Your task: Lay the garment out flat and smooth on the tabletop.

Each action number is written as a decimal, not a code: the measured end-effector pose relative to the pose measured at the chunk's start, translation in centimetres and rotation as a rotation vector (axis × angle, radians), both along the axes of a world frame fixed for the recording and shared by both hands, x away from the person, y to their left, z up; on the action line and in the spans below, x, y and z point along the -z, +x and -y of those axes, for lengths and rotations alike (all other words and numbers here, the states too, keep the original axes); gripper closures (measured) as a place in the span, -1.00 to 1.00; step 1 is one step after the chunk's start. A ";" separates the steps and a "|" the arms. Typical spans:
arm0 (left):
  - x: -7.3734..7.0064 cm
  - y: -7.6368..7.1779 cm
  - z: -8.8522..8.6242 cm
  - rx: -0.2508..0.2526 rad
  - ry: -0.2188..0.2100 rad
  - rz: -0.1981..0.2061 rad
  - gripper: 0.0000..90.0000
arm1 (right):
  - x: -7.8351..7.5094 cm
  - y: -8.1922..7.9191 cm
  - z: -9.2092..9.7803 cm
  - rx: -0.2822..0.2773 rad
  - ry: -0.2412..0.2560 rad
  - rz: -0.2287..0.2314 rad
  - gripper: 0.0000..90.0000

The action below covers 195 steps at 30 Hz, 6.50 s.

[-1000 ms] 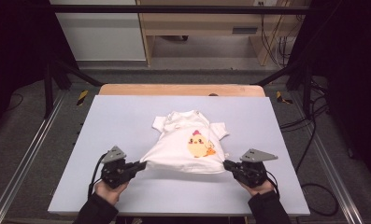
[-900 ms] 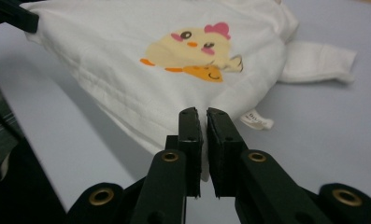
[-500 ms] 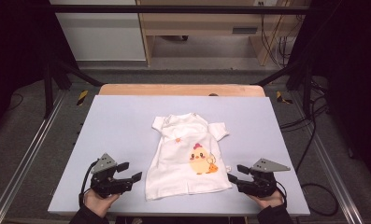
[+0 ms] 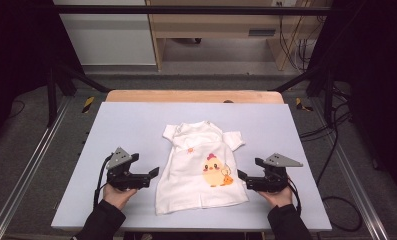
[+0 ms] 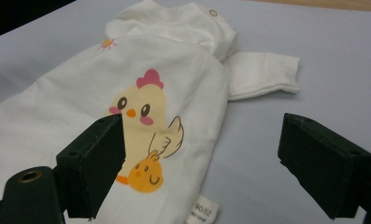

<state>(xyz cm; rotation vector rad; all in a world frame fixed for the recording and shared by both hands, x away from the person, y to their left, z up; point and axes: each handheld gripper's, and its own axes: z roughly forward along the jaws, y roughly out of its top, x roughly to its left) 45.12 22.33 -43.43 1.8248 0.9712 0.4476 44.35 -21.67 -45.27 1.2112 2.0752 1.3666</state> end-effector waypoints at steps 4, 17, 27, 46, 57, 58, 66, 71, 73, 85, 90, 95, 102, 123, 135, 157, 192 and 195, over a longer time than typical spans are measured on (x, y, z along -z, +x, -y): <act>-0.1 1.0 0.5 0.004 -0.018 0.010 -0.95 | -0.3 1.2 -0.6 0.017 0.007 0.022 -0.68; -0.4 4.2 2.1 0.009 -0.036 0.022 -0.96 | -1.2 4.9 -2.8 0.021 0.016 0.043 -0.70; -0.6 6.2 3.1 0.015 -0.041 0.033 -0.96 | -1.2 7.1 -4.4 0.011 -0.021 0.033 -0.83; 0.9 10.2 4.6 -0.005 -0.040 -0.011 -0.92 | 0.1 11.7 -6.9 0.045 -0.074 0.017 -0.89; 2.7 11.5 5.7 -0.012 -0.040 -0.047 -0.31 | 1.0 13.4 -7.6 0.082 -0.113 0.000 -0.70; 2.8 11.5 5.7 -0.012 -0.043 -0.048 -0.24 | 1.1 13.6 -7.5 0.088 -0.107 -0.007 -0.65; 3.3 11.9 6.0 -0.031 -0.034 -0.070 0.29 | 1.9 14.1 -7.3 0.082 -0.077 -0.058 -0.20; 3.4 12.0 6.5 -0.032 -0.023 -0.086 0.59 | 2.1 14.2 -7.5 0.069 -0.071 -0.073 0.16; 3.5 12.0 6.5 -0.037 -0.024 -0.096 0.73 | 2.1 14.2 -7.5 0.062 -0.063 -0.086 0.38; 2.0 10.4 6.7 -0.002 -0.008 -0.067 0.94 | 0.7 13.0 -7.5 0.034 -0.070 -0.067 0.91; -0.9 7.9 6.6 0.026 -0.011 0.038 0.94 | -1.9 10.3 -7.2 0.023 -0.064 0.036 0.91; -5.9 6.4 5.6 -0.001 -0.028 0.199 0.95 | -6.0 7.7 -7.6 0.022 -0.017 0.205 0.91; -7.6 11.7 6.0 -0.135 -0.068 0.174 0.78 | -8.1 11.2 -9.9 0.161 -0.021 0.280 0.80; -5.4 4.4 2.1 -0.014 -0.094 0.106 -0.92 | -5.3 6.2 -4.3 0.040 0.015 0.127 -0.85; -2.4 0.9 0.2 0.006 -0.075 0.064 -0.98 | -3.5 3.0 -2.3 0.002 0.017 0.102 -0.94; 3.7 -0.8 0.3 -0.003 0.004 -0.127 -0.85 | 1.6 1.8 -1.6 -0.052 -0.011 -0.076 -0.85; 4.9 -1.3 2.8 0.016 0.145 -0.216 0.81 | 3.4 2.5 -2.9 -0.028 -0.172 -0.162 0.72; 4.9 -1.3 2.8 0.021 0.141 -0.221 0.90 | 3.3 2.4 -3.0 -0.038 -0.172 -0.165 0.83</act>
